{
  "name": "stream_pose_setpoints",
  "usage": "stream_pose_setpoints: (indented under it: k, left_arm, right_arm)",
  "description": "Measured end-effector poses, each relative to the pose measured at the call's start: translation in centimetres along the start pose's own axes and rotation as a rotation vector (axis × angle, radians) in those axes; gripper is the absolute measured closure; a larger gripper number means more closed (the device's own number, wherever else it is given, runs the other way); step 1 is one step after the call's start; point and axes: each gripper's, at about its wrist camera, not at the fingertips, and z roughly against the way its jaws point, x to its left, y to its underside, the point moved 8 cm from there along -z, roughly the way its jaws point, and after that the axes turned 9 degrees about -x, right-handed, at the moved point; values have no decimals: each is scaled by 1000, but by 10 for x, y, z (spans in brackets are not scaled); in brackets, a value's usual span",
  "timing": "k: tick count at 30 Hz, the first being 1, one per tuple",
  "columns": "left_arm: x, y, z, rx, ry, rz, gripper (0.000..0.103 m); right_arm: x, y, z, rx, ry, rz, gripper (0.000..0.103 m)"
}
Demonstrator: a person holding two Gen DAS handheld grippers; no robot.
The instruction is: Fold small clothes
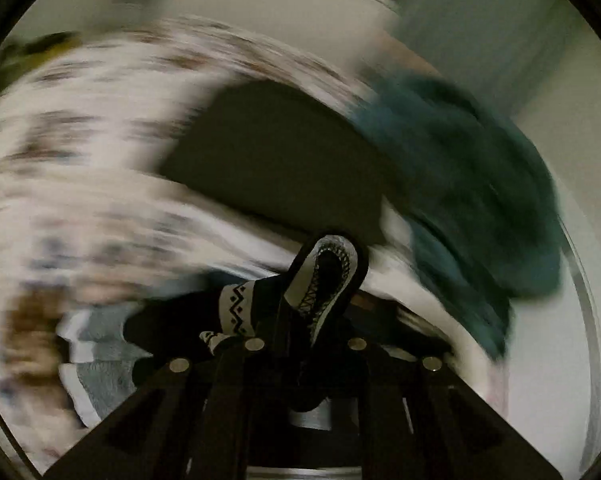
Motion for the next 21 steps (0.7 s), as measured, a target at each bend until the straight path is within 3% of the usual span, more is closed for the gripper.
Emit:
stream_pose_setpoints:
  k: [5, 8, 9, 10, 11, 12, 13, 16, 21]
  left_arm:
    - [-150, 83, -69, 187, 167, -175, 95]
    - [-189, 126, -95, 296, 180, -257, 93]
    - [-191, 133, -99, 320, 177, -274, 90]
    - [-193, 138, -100, 332, 165, -294, 74]
    - [-189, 141, -97, 336, 146, -316, 59]
    - [-184, 139, -94, 336, 139, -317, 27]
    - [-174, 134, -88, 332, 128, -309, 15]
    - [-126, 115, -61, 288, 72, -281, 15]
    - [31, 73, -24, 221, -218, -210, 15]
  right_arm:
    - [-68, -12, -13, 14, 13, -43, 22]
    - [-101, -19, -18, 29, 0, -64, 22]
    - [-107, -19, -17, 32, -11, -70, 22]
    - [-115, -21, -16, 34, -34, -80, 22]
    - [-122, -24, -16, 35, -49, -84, 22]
    - [-127, -26, -14, 36, -72, -90, 22]
    - [-132, -28, -12, 35, -94, -96, 22]
    - [-140, -37, -3, 24, -153, -119, 22]
    - [-120, -73, 20, -16, -257, -166, 22]
